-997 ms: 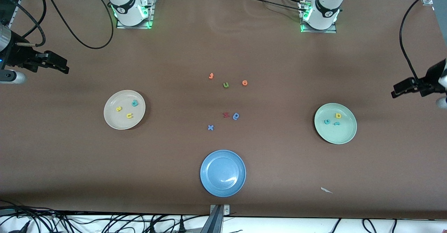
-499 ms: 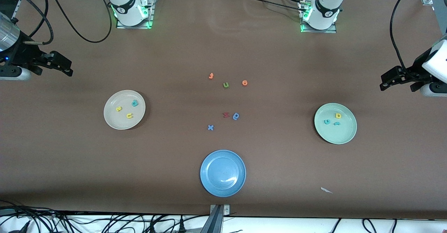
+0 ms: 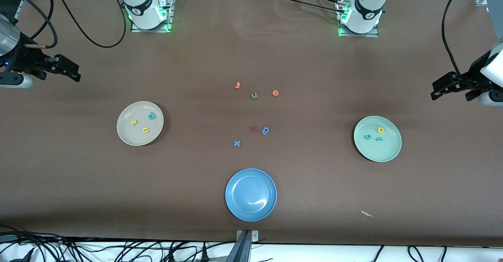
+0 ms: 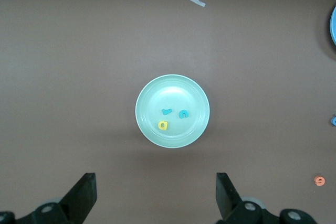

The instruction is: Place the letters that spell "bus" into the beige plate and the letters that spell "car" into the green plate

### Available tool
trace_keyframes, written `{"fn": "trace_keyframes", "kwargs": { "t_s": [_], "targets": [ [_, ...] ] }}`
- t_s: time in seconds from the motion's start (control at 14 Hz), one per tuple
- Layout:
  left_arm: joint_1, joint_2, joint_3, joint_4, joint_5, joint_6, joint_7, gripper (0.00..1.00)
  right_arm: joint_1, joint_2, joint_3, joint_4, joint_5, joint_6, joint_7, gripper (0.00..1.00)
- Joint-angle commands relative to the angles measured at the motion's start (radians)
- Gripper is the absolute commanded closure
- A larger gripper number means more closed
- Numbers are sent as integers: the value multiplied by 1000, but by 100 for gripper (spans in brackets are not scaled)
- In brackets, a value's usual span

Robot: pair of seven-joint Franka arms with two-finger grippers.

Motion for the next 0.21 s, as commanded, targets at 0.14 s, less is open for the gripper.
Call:
{"fn": "trace_keyframes", "kwargs": {
  "t_s": [0.14],
  "targets": [
    [-3,-9,4,2,19,-27,26,0,-3,-22,3,-15,-13,-6,-11,0]
  ]
}}
